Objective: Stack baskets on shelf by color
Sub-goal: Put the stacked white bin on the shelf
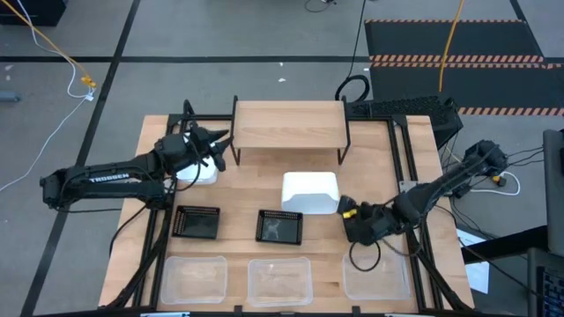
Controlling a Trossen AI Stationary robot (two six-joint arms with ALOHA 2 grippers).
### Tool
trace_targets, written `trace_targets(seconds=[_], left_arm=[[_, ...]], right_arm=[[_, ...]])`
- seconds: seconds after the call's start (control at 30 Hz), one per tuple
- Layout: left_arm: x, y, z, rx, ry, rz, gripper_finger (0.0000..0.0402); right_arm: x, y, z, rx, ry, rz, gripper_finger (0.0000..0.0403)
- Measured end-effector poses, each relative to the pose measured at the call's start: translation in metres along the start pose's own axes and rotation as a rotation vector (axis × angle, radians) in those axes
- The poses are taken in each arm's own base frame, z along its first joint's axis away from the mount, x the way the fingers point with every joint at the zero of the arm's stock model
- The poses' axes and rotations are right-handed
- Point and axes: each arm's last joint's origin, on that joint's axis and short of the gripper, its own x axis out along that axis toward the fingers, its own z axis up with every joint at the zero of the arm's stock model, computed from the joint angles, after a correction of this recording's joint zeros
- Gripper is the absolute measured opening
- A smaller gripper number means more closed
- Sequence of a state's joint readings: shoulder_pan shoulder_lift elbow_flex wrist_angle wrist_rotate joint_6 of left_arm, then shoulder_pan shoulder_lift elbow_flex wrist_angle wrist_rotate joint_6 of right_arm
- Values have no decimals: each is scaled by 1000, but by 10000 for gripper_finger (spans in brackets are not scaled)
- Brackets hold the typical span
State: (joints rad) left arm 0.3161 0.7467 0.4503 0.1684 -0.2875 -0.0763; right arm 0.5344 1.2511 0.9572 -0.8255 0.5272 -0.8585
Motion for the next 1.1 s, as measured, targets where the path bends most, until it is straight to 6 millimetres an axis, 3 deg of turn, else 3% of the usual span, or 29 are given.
trace_targets(seconds=[0.2, 0.53, 0.77, 0.97, 1.1], left_arm=[[-5, -16, -2, -42, 17, -95, 136], [-10, -27, -1, 13, -15, -91, 136], [-10, -26, -1, 40, -17, -72, 136], [-10, -26, -1, 44, -17, -71, 136], [-10, -26, 0, 43, -20, -63, 136]], right_arm=[[19, 8, 14, -216, 109, 31, 130], [44, 3, 13, -381, 230, 67, 130], [65, 4, 2, -510, 346, 145, 130], [84, 16, -15, -547, 422, 206, 129], [98, 25, -29, -517, 537, 158, 100]])
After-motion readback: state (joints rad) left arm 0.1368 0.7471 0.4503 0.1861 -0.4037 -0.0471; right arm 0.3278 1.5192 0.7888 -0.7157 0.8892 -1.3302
